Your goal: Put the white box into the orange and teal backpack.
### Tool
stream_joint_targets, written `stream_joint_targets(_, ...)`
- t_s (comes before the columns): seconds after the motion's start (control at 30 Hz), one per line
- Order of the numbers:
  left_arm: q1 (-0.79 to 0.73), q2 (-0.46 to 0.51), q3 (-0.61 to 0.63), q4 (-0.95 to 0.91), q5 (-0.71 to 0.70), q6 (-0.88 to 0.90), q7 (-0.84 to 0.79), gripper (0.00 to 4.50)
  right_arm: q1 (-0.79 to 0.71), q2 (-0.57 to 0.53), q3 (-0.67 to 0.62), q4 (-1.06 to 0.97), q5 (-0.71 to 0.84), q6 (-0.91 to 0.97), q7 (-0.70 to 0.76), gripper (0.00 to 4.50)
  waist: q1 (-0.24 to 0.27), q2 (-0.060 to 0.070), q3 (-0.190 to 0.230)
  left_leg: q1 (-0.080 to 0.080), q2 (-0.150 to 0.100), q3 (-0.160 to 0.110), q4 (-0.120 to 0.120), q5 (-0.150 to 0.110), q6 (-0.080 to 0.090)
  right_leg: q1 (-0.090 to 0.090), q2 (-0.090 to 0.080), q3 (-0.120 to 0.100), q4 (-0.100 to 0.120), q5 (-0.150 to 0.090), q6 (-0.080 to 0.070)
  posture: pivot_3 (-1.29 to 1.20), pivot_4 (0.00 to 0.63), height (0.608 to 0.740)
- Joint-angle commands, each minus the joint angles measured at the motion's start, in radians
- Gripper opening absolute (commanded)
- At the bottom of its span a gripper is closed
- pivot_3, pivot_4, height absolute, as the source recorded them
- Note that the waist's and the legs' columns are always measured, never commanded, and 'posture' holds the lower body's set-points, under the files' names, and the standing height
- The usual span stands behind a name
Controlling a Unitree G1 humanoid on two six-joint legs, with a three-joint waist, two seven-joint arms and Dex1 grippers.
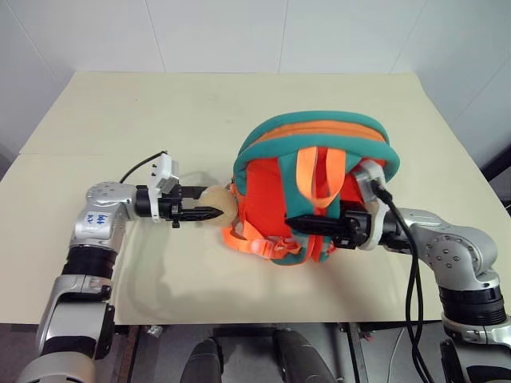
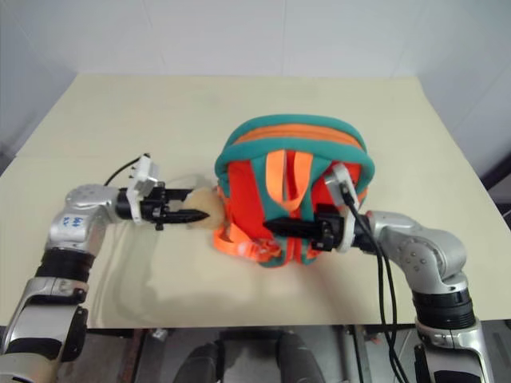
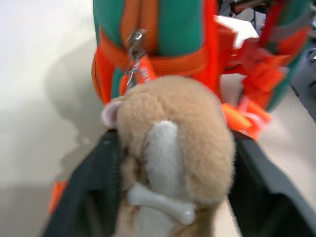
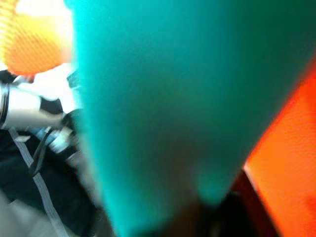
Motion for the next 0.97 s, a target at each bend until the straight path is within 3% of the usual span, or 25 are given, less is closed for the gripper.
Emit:
stream_joint_targets(0.03,0.052,0.051,0.054,-0.163,-0.053,0.061,0.021,3.86,0.012,-0.009,-0.061,-0.096,0.004,-0.071,-0.024,2.19,0.0,0.0,0.0,0.0,0.0,0.0,0.0,0.0,0.0,0.0,0.0,0.0,0.0,0.0,0.0,0.0,0.15,0.74)
stream_joint_targets(0.1,0.114,0.086,0.089,-0.243,-0.082,0.092,0.027,4.46,0.064,-0.052,-0.088,-0.142,-0.067,-0.144,-0.013,2.79,0.0,0.0,0.0,0.0,0.0,0.0,0.0,0.0,0.0,0.001,0.0,0.0,0.0,0.0,0.0,0.0,0.15,0.74)
stream_joint_targets(0.17,0.176,0.119,0.116,-0.303,-0.1,0.114,0.028,4.5,0.123,-0.095,-0.108,-0.174,-0.162,-0.246,0.008,3.4,0.001,0.0,0.0,0.0,0.0,0.0,0.0,0.0,0.0,0.001,0.0,0.0,-0.002,0.0,0.0,0.0,0.15,0.74)
stream_joint_targets(0.27,0.248,0.142,0.154,-0.347,-0.119,0.124,0.046,4.5,0.205,-0.165,-0.159,-0.189,-0.17,-0.28,0.048,4.4,0.004,0.0,0.0,0.0,-0.001,0.001,-0.001,0.0,0.0,0.001,-0.001,0.0,-0.004,0.0,0.0,0.0,0.15,0.74)
stream_joint_targets(0.3,0.27,0.145,0.17,-0.354,-0.124,0.116,0.048,4.5,0.232,-0.189,-0.179,-0.19,-0.162,-0.272,0.059,4.48,0.007,0.0,0.0,0.0,0.0,0.001,-0.001,0.0,0.0,0.001,-0.001,0.0,-0.004,0.0,0.0,0.0,0.15,0.74)
stream_joint_targets(0.6,0.351,0.161,0.256,-0.322,-0.114,-0.004,0.048,4.5,0.464,-0.318,-0.313,-0.012,-0.326,-0.482,0.204,4.48,0.022,0.0,0.0,0.003,-0.001,0.003,0.0,0.0,0.0,0.003,0.0,0.002,-0.005,-0.001,-0.001,0.0,0.15,0.74)
stream_joint_targets(0.77,0.335,0.207,0.28,-0.25,-0.123,-0.041,0.007,4.5,0.441,-0.369,-0.325,0.133,-0.396,-0.614,0.279,4.48,0.017,0.0,0.0,0.004,0.0,0.008,0.0,0.0,0.001,0.003,0.0,0.005,-0.005,0.0,-0.001,0.0,0.15,0.74)
stream_joint_targets(0.97,0.334,0.198,0.266,-0.268,-0.137,-0.045,0.0,4.5,0.41,-0.375,-0.292,0.147,-0.408,-0.637,0.291,4.48,0.02,0.0,0.0,0.004,0.0,0.009,0.0,0.0,0.001,0.003,0.0,0.006,-0.005,0.0,0.0,0.0,0.15,0.74)
